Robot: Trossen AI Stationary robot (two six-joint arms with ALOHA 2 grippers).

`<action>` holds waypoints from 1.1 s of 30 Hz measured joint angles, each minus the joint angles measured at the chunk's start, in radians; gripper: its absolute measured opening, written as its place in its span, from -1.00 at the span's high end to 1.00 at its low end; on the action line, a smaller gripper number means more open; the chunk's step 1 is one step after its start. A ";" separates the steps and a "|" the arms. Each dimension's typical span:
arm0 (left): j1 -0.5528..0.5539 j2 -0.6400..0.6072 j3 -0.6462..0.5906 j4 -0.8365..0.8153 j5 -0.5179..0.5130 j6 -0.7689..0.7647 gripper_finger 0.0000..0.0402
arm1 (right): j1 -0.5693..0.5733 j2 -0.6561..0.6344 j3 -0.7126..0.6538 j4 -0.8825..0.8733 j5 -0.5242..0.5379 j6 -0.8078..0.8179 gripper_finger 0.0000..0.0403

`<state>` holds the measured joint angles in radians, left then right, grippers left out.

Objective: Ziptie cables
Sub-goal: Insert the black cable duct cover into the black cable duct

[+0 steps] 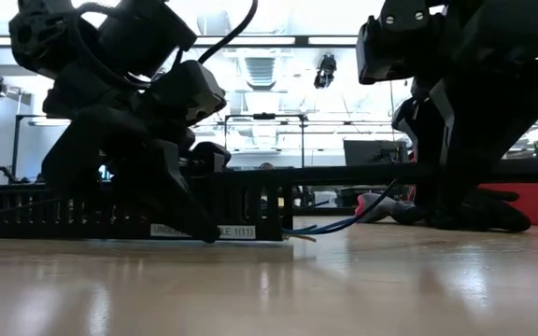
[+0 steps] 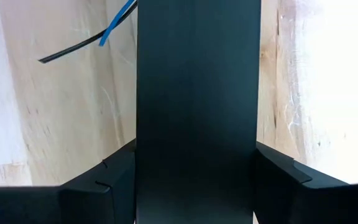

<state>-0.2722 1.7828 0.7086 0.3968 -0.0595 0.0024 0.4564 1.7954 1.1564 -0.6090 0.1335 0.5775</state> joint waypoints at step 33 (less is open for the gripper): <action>0.003 -0.001 0.002 -0.005 -0.012 0.016 -0.33 | -0.023 0.066 0.101 -0.074 -0.008 -0.014 -0.27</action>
<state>-0.2693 1.7817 0.7109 0.3918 -0.0716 0.0181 0.4332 1.8618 1.2572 -0.6828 0.1253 0.5639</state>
